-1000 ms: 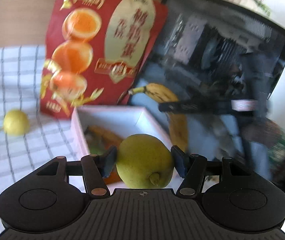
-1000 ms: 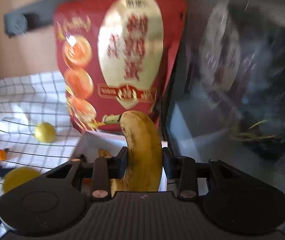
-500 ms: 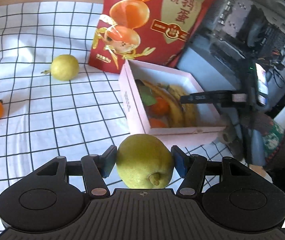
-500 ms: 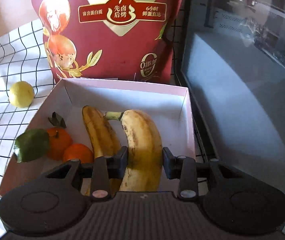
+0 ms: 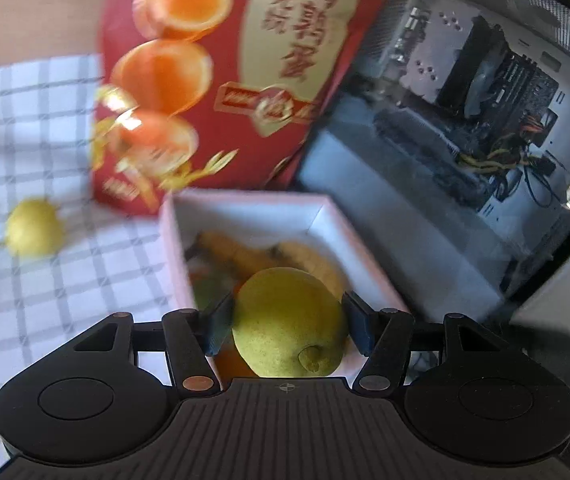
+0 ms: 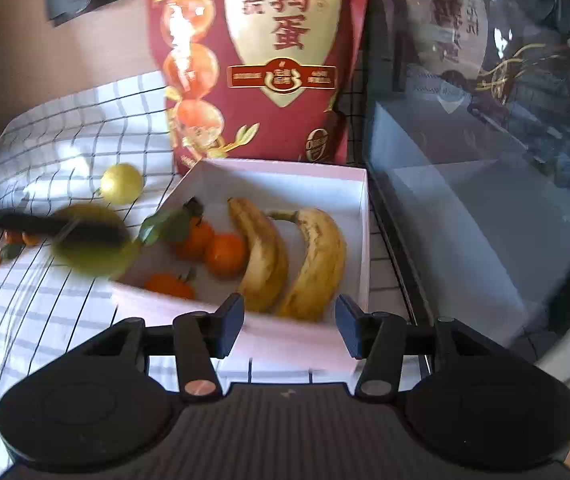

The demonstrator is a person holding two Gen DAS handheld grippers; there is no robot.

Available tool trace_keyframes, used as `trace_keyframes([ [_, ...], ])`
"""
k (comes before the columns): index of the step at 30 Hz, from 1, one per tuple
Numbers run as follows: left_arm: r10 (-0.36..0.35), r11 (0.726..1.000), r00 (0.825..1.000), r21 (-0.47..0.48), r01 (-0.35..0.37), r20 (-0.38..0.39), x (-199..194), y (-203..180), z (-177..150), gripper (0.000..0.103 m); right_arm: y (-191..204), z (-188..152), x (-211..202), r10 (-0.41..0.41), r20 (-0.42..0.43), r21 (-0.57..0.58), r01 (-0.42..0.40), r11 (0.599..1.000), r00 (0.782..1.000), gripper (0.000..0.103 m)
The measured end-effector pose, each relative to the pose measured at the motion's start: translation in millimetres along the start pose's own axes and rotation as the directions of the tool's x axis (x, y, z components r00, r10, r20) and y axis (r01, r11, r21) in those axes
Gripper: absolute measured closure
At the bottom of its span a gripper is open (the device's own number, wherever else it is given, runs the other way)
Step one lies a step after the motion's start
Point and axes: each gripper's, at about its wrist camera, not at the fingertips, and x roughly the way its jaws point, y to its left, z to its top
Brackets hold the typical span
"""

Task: Organize fruits
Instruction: 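Lower the banana beside the other banana in the box and open the right gripper, then lower the green pear into the pink box and open the left gripper, then reach the left gripper to a small mandarin and grasp it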

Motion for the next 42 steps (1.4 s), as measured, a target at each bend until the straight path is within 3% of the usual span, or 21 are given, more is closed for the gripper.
trace_keyframes([
  [6,-0.051,0.999,0.995,0.011,0.053,-0.089,94,-17,52,0.038,5,-14,-7,0.014,0.003,0.005,-0.014,1.000,1.000,0.052],
  [10,0.024,0.999,0.990,0.047,-0.017,-0.140,149,-25,64,0.038,5,-16,-5,0.016,0.017,-0.011,-0.016,1.000,1.000,0.052],
  [13,0.044,0.998,0.988,0.057,-0.036,-0.145,167,-28,64,0.038,2,-20,-4,0.014,0.017,-0.024,-0.014,1.000,1.000,0.052],
  [18,0.032,0.999,0.993,-0.020,-0.034,-0.113,179,-26,67,0.038,-7,-24,3,0.027,-0.009,0.016,-0.027,1.000,1.000,0.052],
  [23,0.027,1.000,0.997,-0.002,-0.027,-0.069,168,-29,65,0.041,-7,-24,4,0.024,-0.017,0.009,-0.024,1.000,1.000,0.052],
  [28,-0.001,1.000,1.000,-0.031,0.002,0.030,117,-15,64,0.041,0,-23,5,0.035,-0.022,0.009,-0.035,0.999,0.999,0.052],
  [33,0.084,0.996,0.990,-0.046,-0.079,0.115,41,25,34,0.041,18,-21,12,0.056,-0.024,-0.009,-0.056,0.998,0.998,0.046],
  [35,0.164,0.986,0.978,-0.055,-0.158,0.132,8,49,19,0.041,25,-20,17,0.065,-0.030,-0.016,-0.066,0.998,0.997,0.046],
  [38,0.330,0.943,0.936,-0.084,-0.321,0.122,-35,87,-15,0.041,36,-18,23,0.064,-0.044,-0.021,-0.065,0.998,0.997,0.046],
  [42,0.526,0.847,0.847,-0.142,-0.513,0.081,-78,139,-64,0.041,55,-15,24,0.054,-0.044,-0.050,-0.056,0.997,0.998,0.046],
])
